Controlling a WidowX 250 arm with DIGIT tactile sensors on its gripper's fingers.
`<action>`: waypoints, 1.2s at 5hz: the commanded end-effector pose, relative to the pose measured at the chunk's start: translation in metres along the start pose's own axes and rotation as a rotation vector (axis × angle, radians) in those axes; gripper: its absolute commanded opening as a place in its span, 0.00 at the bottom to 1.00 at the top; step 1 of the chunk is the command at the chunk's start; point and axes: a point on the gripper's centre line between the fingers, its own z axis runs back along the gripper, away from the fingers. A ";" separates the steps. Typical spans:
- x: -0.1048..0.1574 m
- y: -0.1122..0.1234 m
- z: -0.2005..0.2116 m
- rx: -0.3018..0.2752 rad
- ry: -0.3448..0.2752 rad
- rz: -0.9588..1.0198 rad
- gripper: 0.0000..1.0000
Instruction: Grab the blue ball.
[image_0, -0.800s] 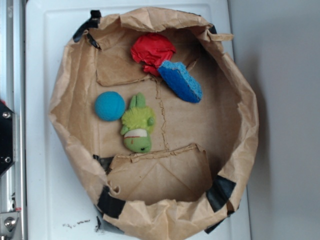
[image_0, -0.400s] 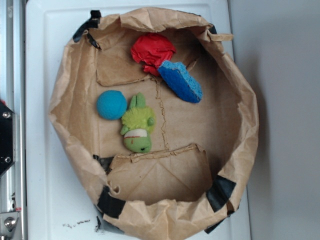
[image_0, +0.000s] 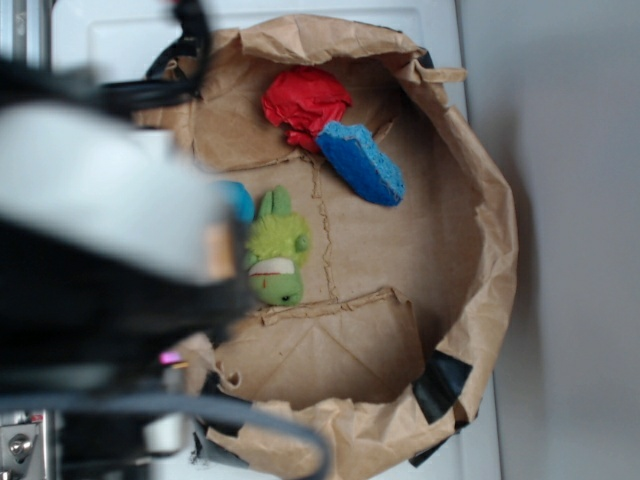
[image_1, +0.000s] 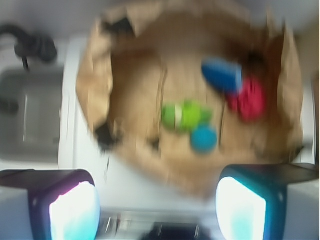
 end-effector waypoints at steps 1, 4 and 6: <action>0.006 0.002 0.013 0.003 -0.050 0.009 1.00; 0.013 0.023 -0.017 0.025 0.019 -0.024 1.00; -0.014 0.066 -0.031 0.069 -0.025 -0.123 1.00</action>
